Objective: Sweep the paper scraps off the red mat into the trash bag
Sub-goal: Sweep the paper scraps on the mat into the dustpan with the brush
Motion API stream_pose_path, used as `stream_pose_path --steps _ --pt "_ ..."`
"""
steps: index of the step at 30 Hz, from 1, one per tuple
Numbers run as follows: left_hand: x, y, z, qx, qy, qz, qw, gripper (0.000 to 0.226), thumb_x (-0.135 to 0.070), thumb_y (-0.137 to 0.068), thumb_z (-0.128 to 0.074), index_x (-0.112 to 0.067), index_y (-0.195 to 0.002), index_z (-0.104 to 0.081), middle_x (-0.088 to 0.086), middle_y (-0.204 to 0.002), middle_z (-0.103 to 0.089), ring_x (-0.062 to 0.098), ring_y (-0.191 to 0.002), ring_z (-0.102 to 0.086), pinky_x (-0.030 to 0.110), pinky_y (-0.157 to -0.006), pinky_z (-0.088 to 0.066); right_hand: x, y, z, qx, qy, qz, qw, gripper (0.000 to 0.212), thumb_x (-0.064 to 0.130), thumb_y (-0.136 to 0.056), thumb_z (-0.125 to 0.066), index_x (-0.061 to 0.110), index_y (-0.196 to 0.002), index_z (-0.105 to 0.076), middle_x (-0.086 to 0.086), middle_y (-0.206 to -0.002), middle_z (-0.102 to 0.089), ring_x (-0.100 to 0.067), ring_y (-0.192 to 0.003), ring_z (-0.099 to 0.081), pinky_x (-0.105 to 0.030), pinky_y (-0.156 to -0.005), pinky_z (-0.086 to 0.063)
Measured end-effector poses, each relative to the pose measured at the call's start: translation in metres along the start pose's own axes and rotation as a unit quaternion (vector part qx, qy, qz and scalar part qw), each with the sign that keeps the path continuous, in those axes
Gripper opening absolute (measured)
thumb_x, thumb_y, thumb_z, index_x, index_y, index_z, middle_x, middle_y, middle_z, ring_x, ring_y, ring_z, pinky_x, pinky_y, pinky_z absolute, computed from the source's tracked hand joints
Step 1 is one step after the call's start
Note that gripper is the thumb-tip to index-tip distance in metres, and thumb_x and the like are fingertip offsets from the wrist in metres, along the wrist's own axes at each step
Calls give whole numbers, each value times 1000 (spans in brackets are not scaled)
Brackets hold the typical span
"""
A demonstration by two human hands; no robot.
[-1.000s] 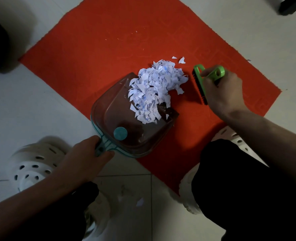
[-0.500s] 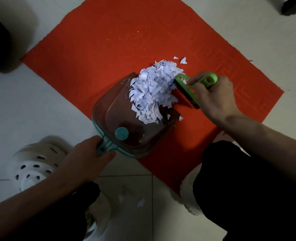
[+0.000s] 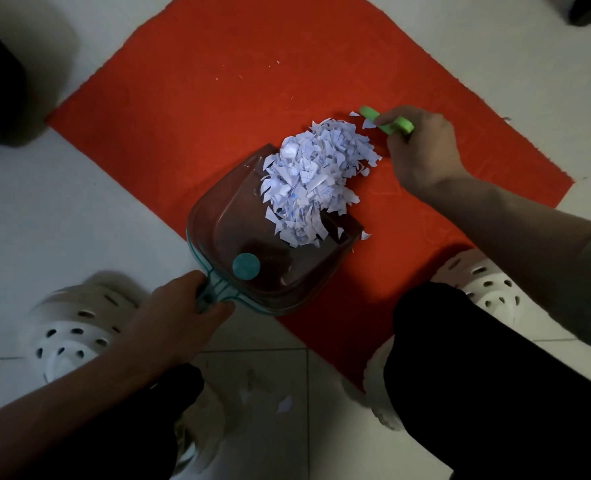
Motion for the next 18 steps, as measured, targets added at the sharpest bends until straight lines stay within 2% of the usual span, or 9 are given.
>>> stream_pose_path --steps 3,5,9,12,14,18 --pt "0 0 0 -2 3 -2 1000 28 -37 -84 -66 -17 -73 -51 5 -70 -61 23 -65 -60 37 -63 -51 8 15 -3 47 -22 8 999 30 6 -93 -44 14 -103 -71 -10 -70 -61 -15 -51 -40 -11 -54 -26" --pt "0 -1 1 0 1 -3 1000 28 -37 -84 -66 -15 -75 -52 7 -71 -61 25 -66 -60 38 -64 -51 14 26 -1 58 -37 11 998 27 7 -92 -47 16 -96 -72 -11 -69 -62 -14 -45 -42 -13 -43 -31" --pt "-1 -2 1 1 -3 -2 1000 30 -37 -84 -67 -13 -76 -52 9 -71 -62 26 -65 -61 41 -64 -53 16 36 11 29 -67 4 997 29 5 -88 -45 17 -91 -71 -1 -64 -58 -7 -44 -45 -12 -41 -28" --pt "-1 -1 0 0 -5 0 1000 31 -38 -84 -67 -14 -73 -51 8 -70 -62 26 -63 -60 38 -62 -51 14 34 21 -15 -55 -3 998 29 7 -89 -44 17 -94 -71 -5 -74 -61 -9 -49 -44 -13 -42 -28" --pt "-1 -1 0 2 -6 2 1000 32 -40 -84 -66 -16 -72 -50 7 -70 -61 24 -62 -59 35 -60 -48 12 28 23 -34 -33 -8 999 29 10 -90 -44 18 -97 -70 -3 -81 -62 -12 -55 -47 -19 -46 -30" --pt "-2 -1 1 2 -7 2 1000 33 -41 -84 -66 -18 -69 -47 6 -67 -61 22 -61 -59 33 -59 -46 10 19 15 -11 4 -23 1000 27 9 -93 -45 16 -105 -68 -6 -85 -61 -17 -57 -51 -22 -49 -37"
Point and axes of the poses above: each hand's wrist, its own y-axis away from the middle knuckle, its own z-axis out of the back of the hand, x = y × z, the point moved 5 cm from there along -y, towards the middle knuckle
